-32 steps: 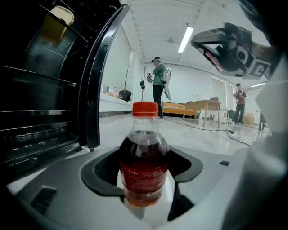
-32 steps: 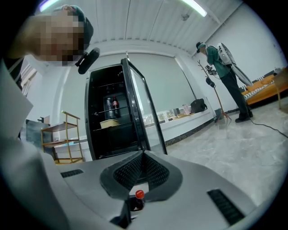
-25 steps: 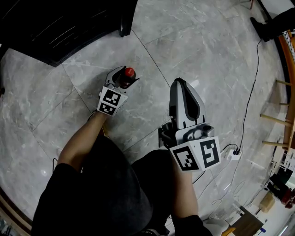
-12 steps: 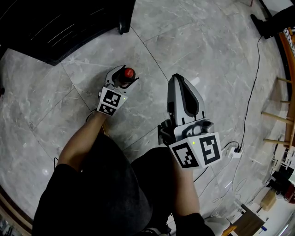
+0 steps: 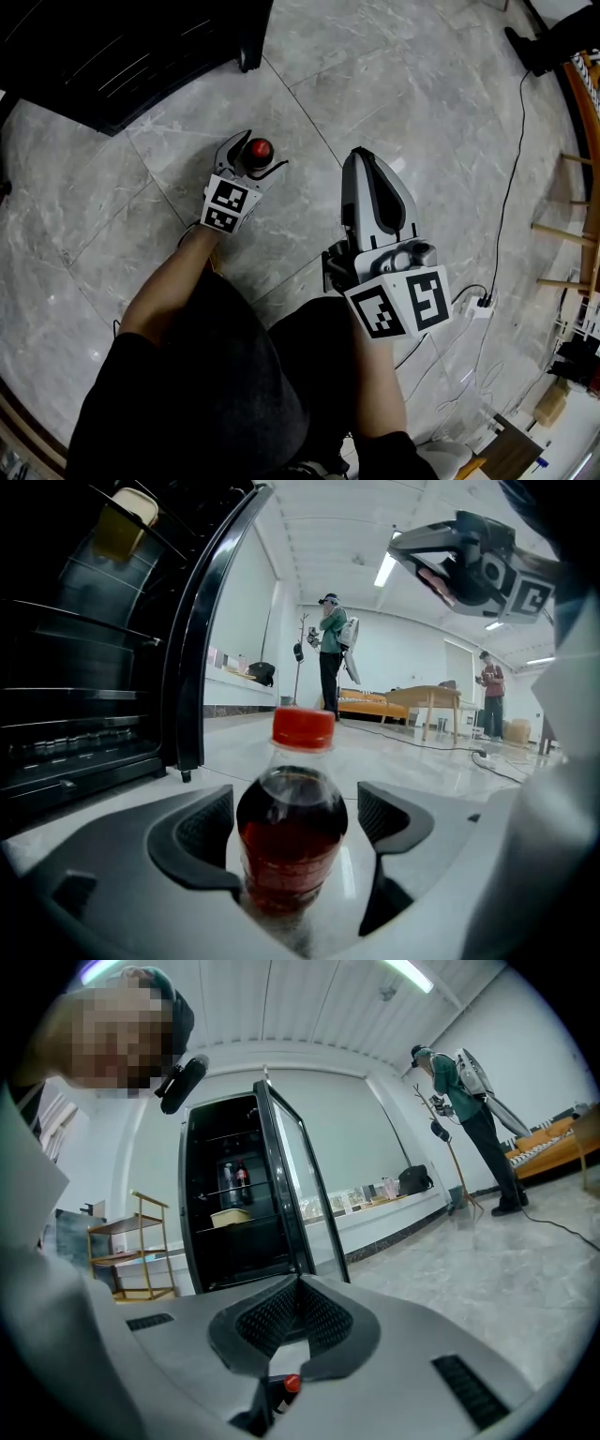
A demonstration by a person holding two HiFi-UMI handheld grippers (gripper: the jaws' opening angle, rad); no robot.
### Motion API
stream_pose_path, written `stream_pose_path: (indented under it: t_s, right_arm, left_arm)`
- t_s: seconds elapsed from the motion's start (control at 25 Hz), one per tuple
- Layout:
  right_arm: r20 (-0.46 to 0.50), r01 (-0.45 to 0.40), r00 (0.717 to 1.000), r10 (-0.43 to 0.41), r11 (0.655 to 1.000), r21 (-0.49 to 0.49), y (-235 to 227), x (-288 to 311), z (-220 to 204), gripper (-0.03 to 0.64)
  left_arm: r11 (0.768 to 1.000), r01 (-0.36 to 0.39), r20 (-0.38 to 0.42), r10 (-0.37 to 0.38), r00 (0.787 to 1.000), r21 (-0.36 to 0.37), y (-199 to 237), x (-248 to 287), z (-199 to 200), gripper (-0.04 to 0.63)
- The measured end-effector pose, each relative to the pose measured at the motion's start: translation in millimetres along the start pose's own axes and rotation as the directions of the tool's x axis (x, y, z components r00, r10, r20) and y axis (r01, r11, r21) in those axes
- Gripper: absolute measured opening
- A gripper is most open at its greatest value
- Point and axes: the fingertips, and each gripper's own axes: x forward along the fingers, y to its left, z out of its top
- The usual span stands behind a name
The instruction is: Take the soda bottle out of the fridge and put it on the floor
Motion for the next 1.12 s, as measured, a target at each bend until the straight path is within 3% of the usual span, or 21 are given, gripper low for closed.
stream_pose_path:
  t_s: [0.16,0.48,1.12]
  right_arm:
    - [-0.009,0.009,1.0,-0.009,1.0,-0.006,2,2,-2,0.021]
    - [-0.032,0.025,0.999,-0.025,1.0,0.004,-7,16,-16,0.022]
    - [-0.069,0.095,0.993,-0.097,0.995,-0.028,-42,38,-40,0.022]
  left_arm:
    - [1.0,0.011,0.005,-0.011,1.0,-0.028,-4,-5,15,0.428]
    - [0.998,0.012,0.038,-0.01,0.999,-0.056,0,-39,65,0.43]
    - [0.994,0.102,0.065,-0.1,0.993,-0.034,-2,-63,153,0.422]
